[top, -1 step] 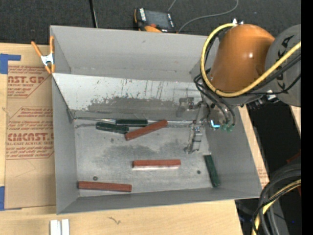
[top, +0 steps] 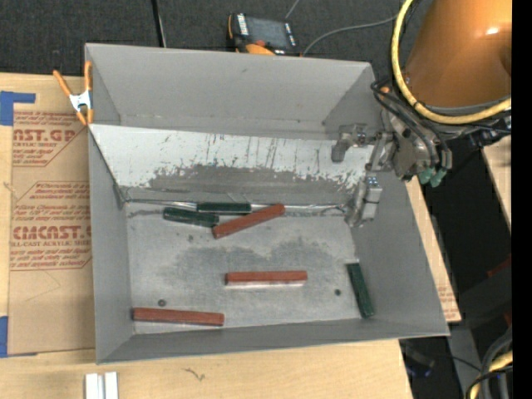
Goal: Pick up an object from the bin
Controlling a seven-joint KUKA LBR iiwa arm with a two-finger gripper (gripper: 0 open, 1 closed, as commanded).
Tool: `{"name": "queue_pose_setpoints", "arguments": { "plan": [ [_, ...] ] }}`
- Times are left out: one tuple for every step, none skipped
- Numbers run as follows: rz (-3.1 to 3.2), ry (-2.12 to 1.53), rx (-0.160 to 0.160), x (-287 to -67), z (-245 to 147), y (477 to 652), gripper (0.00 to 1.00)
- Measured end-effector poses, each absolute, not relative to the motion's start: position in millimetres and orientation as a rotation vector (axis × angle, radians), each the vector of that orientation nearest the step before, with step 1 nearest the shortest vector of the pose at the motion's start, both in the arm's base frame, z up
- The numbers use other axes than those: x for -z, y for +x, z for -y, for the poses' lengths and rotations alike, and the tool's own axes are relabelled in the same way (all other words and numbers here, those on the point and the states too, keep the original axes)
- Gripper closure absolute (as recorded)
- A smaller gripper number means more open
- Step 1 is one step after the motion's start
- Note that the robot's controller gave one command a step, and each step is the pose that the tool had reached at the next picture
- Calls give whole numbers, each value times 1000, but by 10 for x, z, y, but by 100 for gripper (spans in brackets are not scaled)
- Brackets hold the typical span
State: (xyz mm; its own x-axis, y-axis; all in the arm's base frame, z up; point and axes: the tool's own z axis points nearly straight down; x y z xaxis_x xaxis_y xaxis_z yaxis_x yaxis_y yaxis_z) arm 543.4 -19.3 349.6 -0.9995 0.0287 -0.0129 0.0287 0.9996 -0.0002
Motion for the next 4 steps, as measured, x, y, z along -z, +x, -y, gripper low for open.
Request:
{"name": "queue_pose_setpoints", "arguments": {
  "plan": [
    [-3120,387,-3,-2635,-412,5843,0],
    [-3118,444,4,-1041,-270,5535,0],
    [-3112,480,3,-690,-209,5097,0],
    [-3107,477,0,-714,-214,5124,100]
  ]
}}
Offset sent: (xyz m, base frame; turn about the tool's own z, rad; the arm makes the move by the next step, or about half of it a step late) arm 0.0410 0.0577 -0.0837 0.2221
